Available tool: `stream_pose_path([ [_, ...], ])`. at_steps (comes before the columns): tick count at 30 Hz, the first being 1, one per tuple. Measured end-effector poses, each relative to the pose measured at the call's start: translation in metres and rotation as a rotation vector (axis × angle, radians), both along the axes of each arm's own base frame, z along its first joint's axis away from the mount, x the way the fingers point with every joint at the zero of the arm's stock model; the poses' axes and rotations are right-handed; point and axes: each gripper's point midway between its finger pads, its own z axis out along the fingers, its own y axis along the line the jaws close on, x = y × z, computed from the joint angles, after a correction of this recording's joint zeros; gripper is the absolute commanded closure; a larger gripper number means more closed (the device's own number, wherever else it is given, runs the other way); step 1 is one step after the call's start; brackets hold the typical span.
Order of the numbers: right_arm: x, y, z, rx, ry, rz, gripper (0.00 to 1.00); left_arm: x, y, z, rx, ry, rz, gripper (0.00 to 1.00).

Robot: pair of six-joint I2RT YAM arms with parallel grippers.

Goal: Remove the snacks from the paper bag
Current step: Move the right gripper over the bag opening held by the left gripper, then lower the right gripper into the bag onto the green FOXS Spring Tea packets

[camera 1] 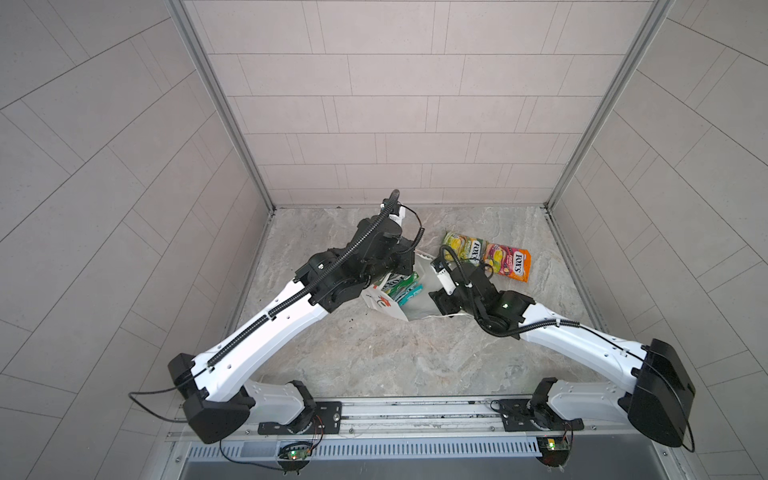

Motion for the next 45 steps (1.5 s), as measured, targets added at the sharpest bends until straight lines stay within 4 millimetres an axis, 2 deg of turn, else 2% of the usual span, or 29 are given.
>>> stream_pose_path([
  [5, -0.021, -0.006, 0.023, 0.102, -0.036, 0.036, 0.30, -0.001, -0.013, -0.003, -0.019, 0.006, -0.011, 1.00],
  [9, -0.035, -0.005, 0.028, 0.150, -0.032, 0.082, 0.32, -0.002, -0.020, -0.004, -0.028, 0.008, -0.015, 1.00],
  [12, -0.043, 0.000, 0.025, 0.166, -0.014, 0.124, 0.37, -0.002, -0.023, -0.007, -0.027, 0.015, -0.018, 1.00],
  [18, -0.059, 0.018, 0.017, 0.186, 0.042, 0.222, 0.37, -0.002, -0.025, -0.007, -0.031, 0.016, -0.020, 1.00],
  [26, -0.072, 0.035, -0.010, 0.140, 0.127, 0.292, 0.37, -0.002, -0.025, -0.006, -0.032, 0.012, -0.017, 1.00],
  [30, -0.070, 0.037, -0.025, 0.112, 0.165, 0.282, 0.37, -0.001, -0.026, -0.005, -0.043, 0.004, -0.018, 1.00],
  [35, -0.065, 0.037, -0.057, 0.054, 0.249, 0.235, 0.38, -0.001, -0.028, -0.006, -0.049, 0.005, -0.024, 1.00],
  [38, -0.058, 0.037, -0.069, 0.033, 0.285, 0.180, 0.38, -0.002, -0.029, -0.006, -0.053, 0.007, -0.033, 1.00],
  [40, -0.053, 0.038, -0.066, 0.045, 0.292, 0.144, 0.38, -0.003, -0.030, -0.007, -0.054, 0.010, -0.038, 1.00],
  [45, -0.039, 0.048, -0.040, 0.169, 0.278, 0.047, 0.37, -0.005, -0.029, -0.009, -0.053, 0.013, -0.041, 1.00],
])
